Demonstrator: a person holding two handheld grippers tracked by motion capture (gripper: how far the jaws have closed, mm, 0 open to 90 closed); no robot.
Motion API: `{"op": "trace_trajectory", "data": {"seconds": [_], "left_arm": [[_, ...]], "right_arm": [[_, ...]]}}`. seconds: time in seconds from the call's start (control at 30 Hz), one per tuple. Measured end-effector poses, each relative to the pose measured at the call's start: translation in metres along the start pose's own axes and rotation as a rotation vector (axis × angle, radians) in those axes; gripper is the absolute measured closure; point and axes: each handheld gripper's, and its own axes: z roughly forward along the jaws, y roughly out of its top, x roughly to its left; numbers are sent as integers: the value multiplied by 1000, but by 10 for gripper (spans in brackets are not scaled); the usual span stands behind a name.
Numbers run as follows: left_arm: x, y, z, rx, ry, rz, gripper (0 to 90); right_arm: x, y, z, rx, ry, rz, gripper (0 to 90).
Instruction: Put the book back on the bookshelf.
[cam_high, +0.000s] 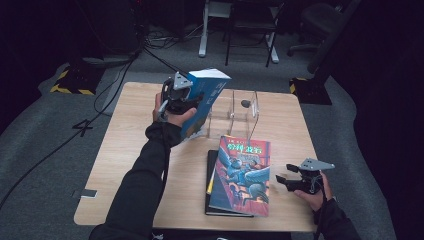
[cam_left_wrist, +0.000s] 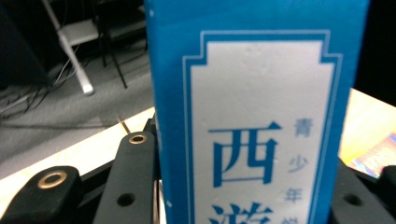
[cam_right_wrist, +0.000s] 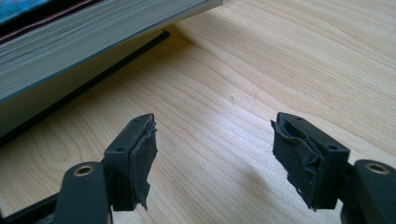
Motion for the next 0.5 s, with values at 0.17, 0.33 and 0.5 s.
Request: {"op": "trace_trajectory", "data": {"seconds": [0.17,0.33,0.5], "left_arm": [[2,9,10,45,40,5,607],[-1,14,17,31,94,-21,607],[-5,12,26,-35,158,-59,608]], "right_arm": [[0,-1,0,1,10,-1,316],[1,0,0,-1,12,-6,319],[3,1,3,8,20,-15,321]]}}
